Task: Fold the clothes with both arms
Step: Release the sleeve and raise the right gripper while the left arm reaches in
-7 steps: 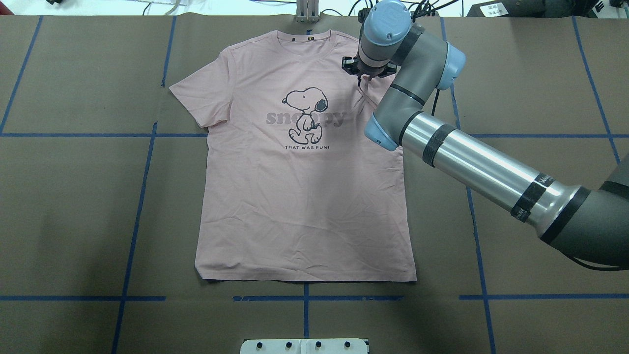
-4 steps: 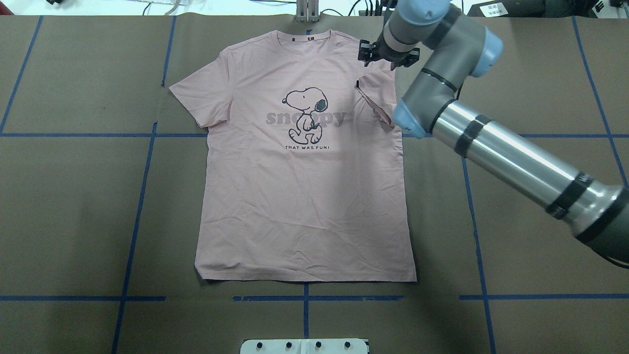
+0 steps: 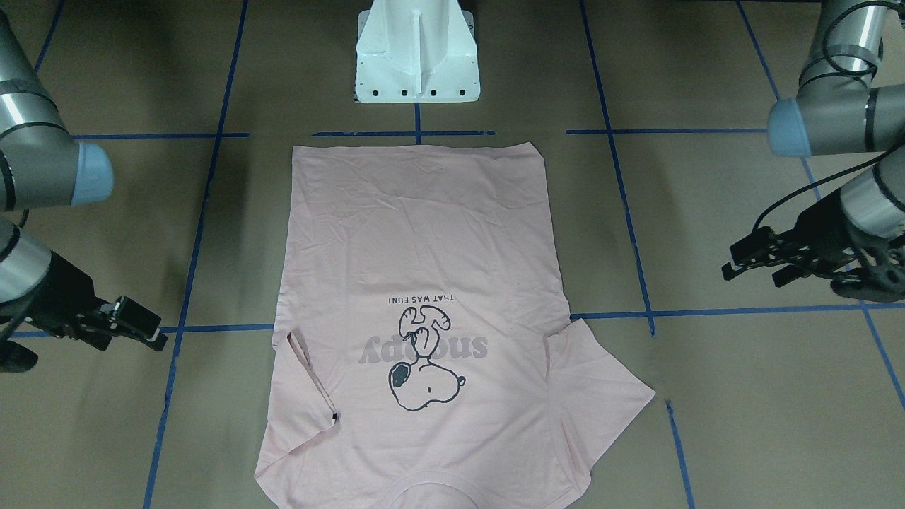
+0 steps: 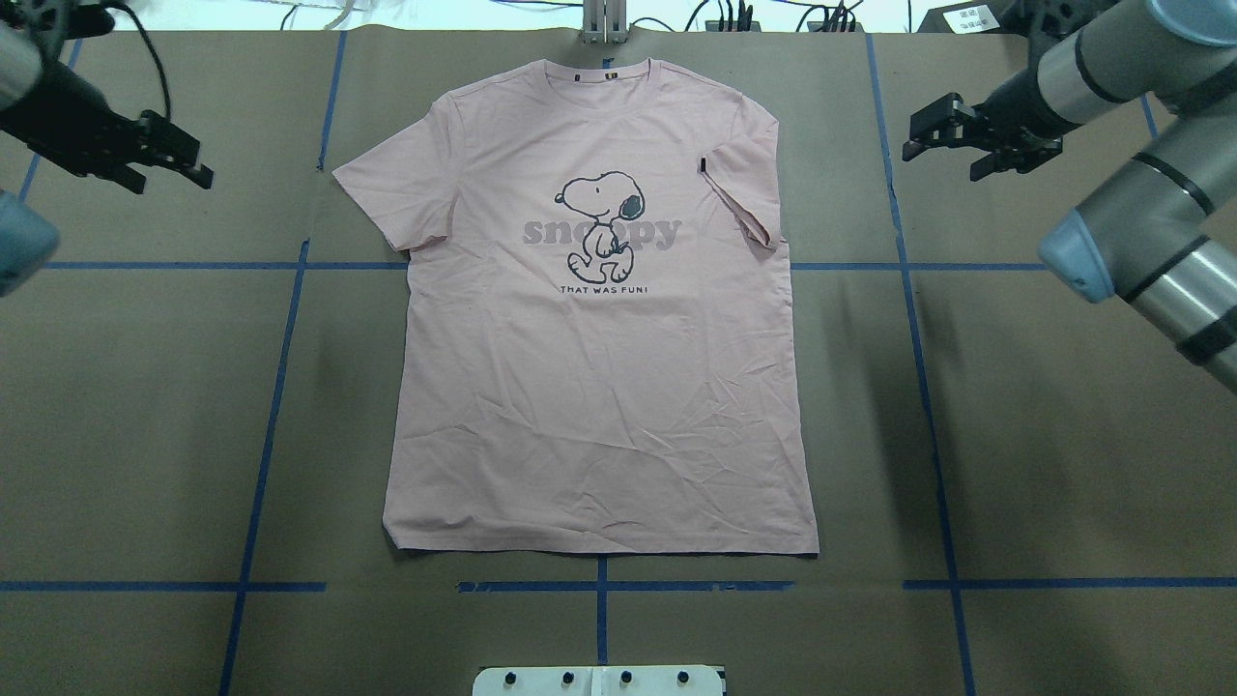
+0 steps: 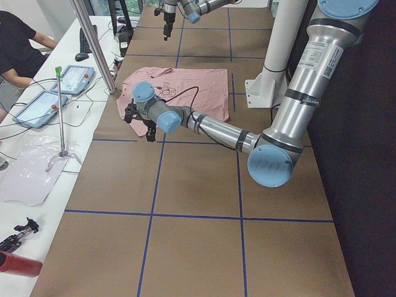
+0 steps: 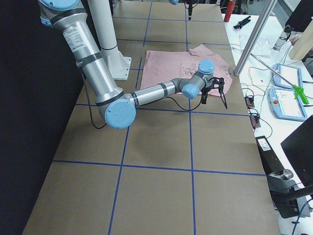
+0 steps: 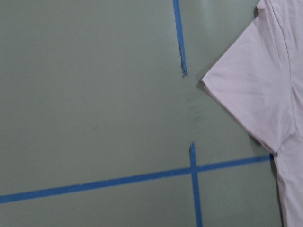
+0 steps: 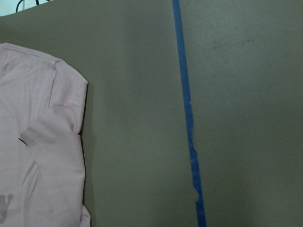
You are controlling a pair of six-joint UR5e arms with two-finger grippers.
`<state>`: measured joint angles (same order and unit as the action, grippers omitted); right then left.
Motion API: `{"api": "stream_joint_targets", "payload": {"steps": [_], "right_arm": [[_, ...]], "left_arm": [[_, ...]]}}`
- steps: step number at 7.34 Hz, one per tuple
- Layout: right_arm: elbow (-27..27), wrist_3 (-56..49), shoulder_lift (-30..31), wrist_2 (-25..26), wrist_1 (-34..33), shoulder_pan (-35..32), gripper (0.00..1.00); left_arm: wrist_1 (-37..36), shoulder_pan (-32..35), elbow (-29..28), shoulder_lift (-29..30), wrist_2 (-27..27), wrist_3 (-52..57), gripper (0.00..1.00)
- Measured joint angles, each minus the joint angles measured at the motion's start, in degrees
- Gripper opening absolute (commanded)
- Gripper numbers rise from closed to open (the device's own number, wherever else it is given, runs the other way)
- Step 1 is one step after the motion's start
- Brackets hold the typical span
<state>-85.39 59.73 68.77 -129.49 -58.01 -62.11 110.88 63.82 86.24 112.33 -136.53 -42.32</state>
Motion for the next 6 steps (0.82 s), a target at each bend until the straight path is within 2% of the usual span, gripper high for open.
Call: {"api": "stream_joint_targets", "payload": {"steps": [1,3,4,6], "right_arm": [[-3.4,-0.2,3.2,-0.3,0.1,-0.3,1.00],[-5.4,-0.3,5.4,-0.4,0.2,-0.4,1.00],[-5.4,-0.3,5.7,-0.4,0.2,-0.4,1.00],[-5.1,-0.9,5.7,-0.4,0.3,-0.3,1.00]], "left_arm": [[3.4,-3.6,-5.5,4.4,2.6,-4.2,0.83],[13.9,-7.9,-18.4,10.8,10.5,-8.7,0.70],[17.0,-8.5,-21.9,11.9,13.6,-9.0,0.65],[18.6,-8.9,-25.6,13.7,16.8,-9.2,0.61]]}}
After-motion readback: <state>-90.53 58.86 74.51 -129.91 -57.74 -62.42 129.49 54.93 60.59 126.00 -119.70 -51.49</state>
